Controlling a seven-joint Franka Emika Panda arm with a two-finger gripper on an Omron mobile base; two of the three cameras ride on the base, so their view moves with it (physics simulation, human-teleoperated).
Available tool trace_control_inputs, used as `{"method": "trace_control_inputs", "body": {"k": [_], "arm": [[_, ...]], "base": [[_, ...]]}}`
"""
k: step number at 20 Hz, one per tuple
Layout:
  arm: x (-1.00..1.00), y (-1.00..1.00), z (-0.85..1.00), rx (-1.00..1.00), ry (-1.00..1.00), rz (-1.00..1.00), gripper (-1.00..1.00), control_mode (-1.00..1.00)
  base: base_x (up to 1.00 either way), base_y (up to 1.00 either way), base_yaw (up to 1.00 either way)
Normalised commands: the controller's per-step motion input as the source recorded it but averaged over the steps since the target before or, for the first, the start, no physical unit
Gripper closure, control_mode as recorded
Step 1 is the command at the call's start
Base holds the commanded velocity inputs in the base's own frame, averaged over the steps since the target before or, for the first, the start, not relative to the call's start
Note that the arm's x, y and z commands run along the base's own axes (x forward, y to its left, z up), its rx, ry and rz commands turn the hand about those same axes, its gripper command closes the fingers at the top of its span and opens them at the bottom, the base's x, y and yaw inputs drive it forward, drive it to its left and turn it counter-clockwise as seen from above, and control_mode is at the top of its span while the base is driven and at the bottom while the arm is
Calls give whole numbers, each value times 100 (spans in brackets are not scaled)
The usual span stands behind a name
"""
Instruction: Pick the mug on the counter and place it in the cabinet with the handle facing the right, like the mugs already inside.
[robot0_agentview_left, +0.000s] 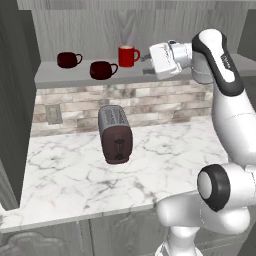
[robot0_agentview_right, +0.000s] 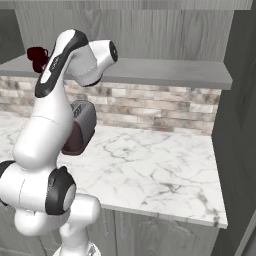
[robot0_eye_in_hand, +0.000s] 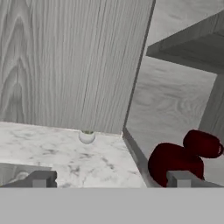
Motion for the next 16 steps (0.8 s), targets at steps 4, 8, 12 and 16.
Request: {"method": "trace_control_inputs", "body": {"k": [4, 8, 12, 16], "arm": [[-62, -12, 11, 6, 0, 0, -100, -100], [-62, -9, 7, 5, 0, 1, -100, -100], [-62, -8, 8, 4, 0, 1, -100, -100], [-62, -8, 7, 4, 0, 1, -100, -100]], "base": [[0, 0, 0], [0, 0, 0], [0, 0, 0], [0, 0, 0]]}}
